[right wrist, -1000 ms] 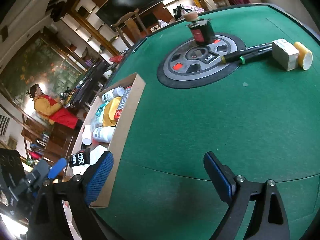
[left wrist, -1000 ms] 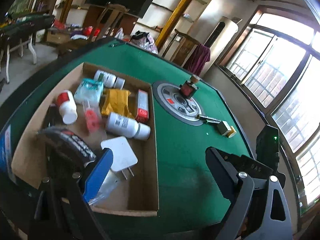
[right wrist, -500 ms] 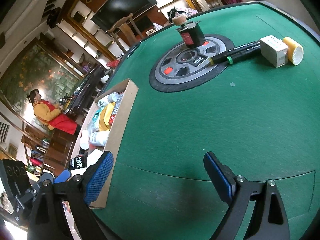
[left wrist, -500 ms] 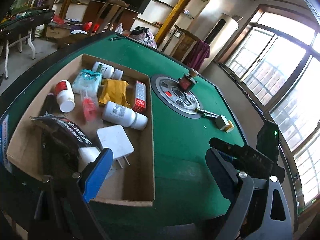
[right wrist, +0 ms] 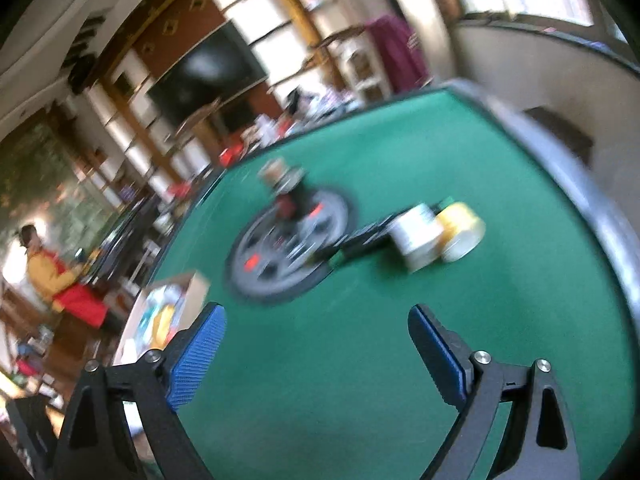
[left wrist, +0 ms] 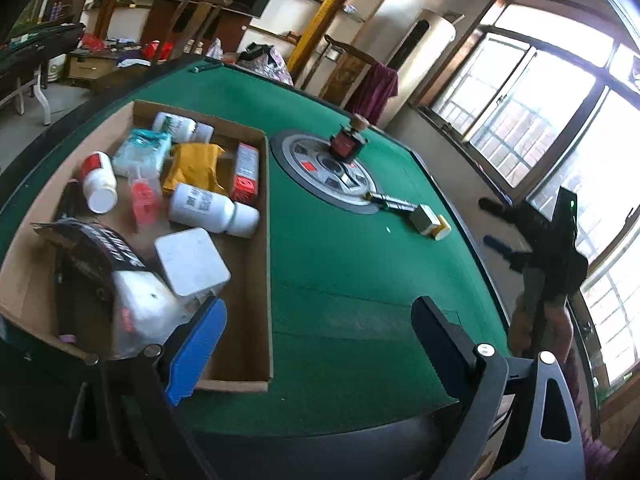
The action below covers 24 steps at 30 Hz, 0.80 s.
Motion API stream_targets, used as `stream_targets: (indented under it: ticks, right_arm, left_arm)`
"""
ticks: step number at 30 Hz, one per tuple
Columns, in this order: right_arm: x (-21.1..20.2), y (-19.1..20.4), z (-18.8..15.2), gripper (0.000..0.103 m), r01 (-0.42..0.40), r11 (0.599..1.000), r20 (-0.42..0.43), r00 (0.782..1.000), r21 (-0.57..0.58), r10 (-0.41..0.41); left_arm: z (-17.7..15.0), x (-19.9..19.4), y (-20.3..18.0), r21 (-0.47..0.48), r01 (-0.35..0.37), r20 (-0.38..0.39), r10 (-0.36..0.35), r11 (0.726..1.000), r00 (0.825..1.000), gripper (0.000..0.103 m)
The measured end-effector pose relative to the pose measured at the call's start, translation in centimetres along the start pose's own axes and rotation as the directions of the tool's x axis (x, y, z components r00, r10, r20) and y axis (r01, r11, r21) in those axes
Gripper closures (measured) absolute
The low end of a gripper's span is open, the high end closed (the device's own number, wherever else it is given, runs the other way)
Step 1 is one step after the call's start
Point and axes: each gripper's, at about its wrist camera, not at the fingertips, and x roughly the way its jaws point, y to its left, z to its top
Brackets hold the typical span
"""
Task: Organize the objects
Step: 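Return the right gripper to the table and grasp the white barcode medicine box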
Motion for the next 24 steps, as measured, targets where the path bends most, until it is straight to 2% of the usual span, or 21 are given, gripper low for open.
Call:
stream_targets:
  ticks: [4, 8, 11, 15, 19, 21, 23, 24]
  right_arm:
    - [1.4, -3.2, 2.1, 0.005, 0.071, 0.996, 0.018, 0.997, 0.059, -0.072]
    - [4.6, -4.9, 3.6, 0.005, 0.158, 0.987, 0.01, 0.987, 0.042, -0.158]
    - [6.6, -4.9, 4.3, 0.005, 0.191, 0.981, 0.001, 0.982, -0.032, -0.191]
    - [8.3, -3.0, 4.6, 0.005, 0.151, 0.978, 0.017, 0.989, -0.142, -0.15]
    - [11.3, -0.6, 4.7, 0.007, 0.171, 0.932, -0.003, 0.983, -0.319, -0.182]
    - [13.3, -0.5, 4.4, 0.015, 0.216, 0.902, -0.037, 0.968, -0.375, -0.247]
    - [14.3, -0.9, 4.1, 0.05, 0.219, 0.898, -0.065, 0.963, -0.382, -0.262]
    - [14.4, -1.2, 4.1, 0.06, 0.202, 0.908, -0.093, 0.963, -0.366, -0.252]
  left_arm:
    - [0.0, 1.4, -0.8, 0.01, 0.011, -0.03, -0.011, 1.0, 1.0, 0.01]
    - [-0.2, 2.5, -1.9, 0.037, 0.01, -0.059, -0.008, 0.999, 0.998, 0.01]
    - [-0.3, 3.1, -2.3, 0.045, -0.004, -0.08, 0.008, 0.999, 0.997, 0.01]
    - [-0.1, 4.3, -2.5, 0.034, -0.03, -0.105, 0.034, 0.999, 0.994, 0.01]
    - [-0.1, 5.3, -2.8, 0.02, -0.026, -0.133, 0.029, 0.999, 0.991, 0.01]
    - [-0.2, 5.6, -3.2, 0.036, -0.033, -0.141, 0.038, 0.999, 0.989, 0.01]
    - [-0.3, 5.7, -3.4, 0.05, -0.038, -0.145, 0.045, 0.998, 0.988, 0.01]
    - [-0.3, 5.7, -3.5, 0.057, -0.04, -0.145, 0.048, 0.998, 0.988, 0.01]
